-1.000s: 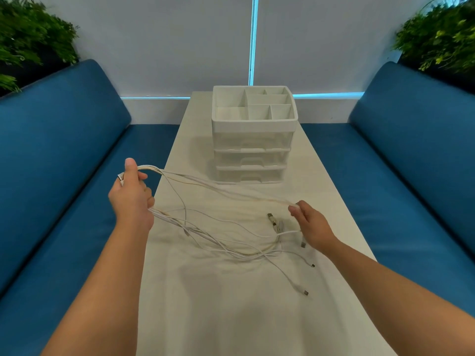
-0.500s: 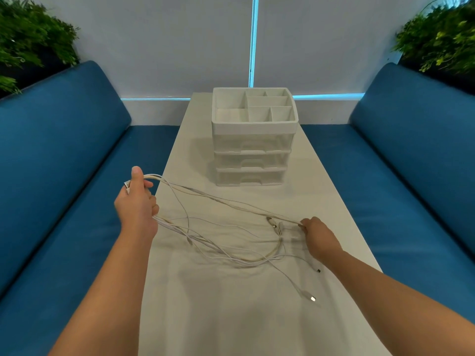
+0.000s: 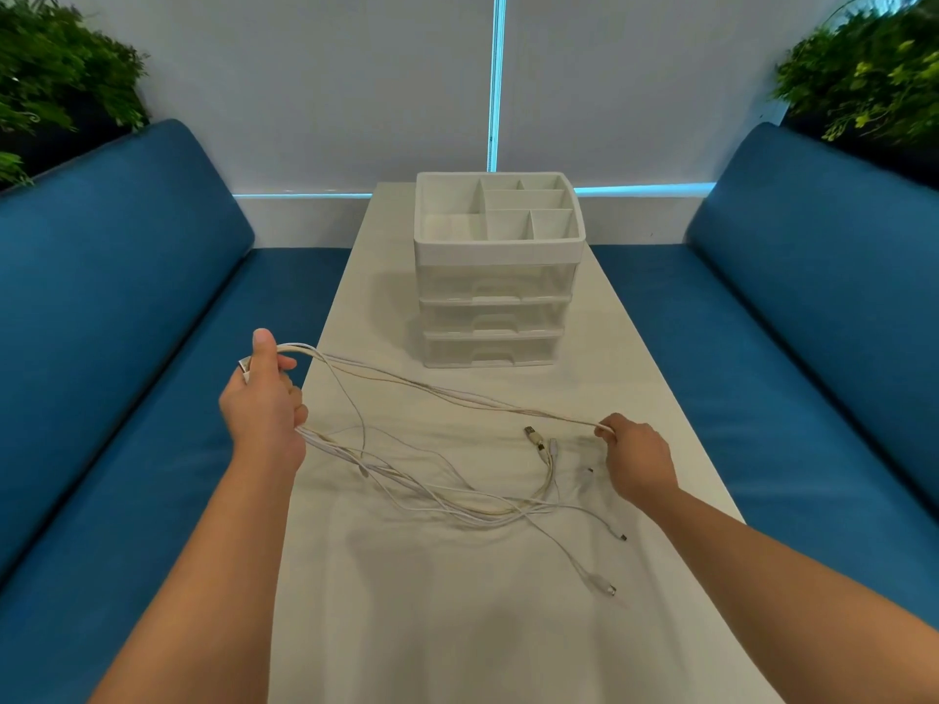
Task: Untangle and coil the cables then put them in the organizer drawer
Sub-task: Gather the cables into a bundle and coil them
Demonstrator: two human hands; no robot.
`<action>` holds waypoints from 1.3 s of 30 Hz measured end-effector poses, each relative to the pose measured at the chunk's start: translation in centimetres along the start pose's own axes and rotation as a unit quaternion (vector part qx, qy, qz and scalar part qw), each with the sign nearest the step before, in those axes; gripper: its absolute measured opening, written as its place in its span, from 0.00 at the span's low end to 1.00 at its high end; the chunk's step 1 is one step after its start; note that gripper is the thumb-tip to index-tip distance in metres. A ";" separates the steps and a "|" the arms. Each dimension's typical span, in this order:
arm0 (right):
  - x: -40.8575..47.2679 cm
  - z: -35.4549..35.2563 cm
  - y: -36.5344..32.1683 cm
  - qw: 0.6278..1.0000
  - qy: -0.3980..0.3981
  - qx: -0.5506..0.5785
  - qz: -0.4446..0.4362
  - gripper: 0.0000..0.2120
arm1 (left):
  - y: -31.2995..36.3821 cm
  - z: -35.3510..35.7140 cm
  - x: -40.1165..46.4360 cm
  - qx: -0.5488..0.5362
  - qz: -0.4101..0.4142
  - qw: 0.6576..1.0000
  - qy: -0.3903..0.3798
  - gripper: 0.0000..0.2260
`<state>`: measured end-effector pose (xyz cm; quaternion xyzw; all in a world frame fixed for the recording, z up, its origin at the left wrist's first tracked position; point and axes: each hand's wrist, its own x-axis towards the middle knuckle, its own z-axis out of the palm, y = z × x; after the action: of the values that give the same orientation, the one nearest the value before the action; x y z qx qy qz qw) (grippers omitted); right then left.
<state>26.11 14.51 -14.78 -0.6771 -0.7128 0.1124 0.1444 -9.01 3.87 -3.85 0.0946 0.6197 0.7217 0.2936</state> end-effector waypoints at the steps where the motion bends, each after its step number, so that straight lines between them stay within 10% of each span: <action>1: -0.1 -0.1 0.0 1.000 0.011 0.012 -0.002 0.11 | -0.1 0.0 0.0 0.000 0.000 1.000 0.001 0.18; 14: -1.6 -1.8 -0.5 0.917 -0.212 0.334 0.043 0.16 | 0.0 -0.7 0.7 -0.016 0.002 1.000 0.025 0.17; 21: -1.7 -1.6 0.5 0.919 -0.287 0.262 -0.067 0.12 | 0.5 -0.6 1.3 -0.030 0.005 0.999 0.033 0.18; 28: -2.2 -1.0 0.9 0.972 -0.193 -0.022 -0.129 0.18 | 1.3 0.6 1.1 -0.045 0.012 0.999 0.028 0.18; 34: -1.9 -1.3 1.1 0.932 -0.285 0.211 -0.073 0.20 | 1.7 0.8 1.3 -0.066 0.008 0.997 0.032 0.17; 39: -1.6 -1.5 1.3 0.911 -0.362 0.152 -0.127 0.12 | 2.2 1.3 1.6 -0.074 0.005 0.997 0.038 0.17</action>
<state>27.90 12.93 -13.91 -0.4638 -0.7703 0.4375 -0.0091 -10.33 5.65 -1.82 0.0480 0.5748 0.7701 0.2726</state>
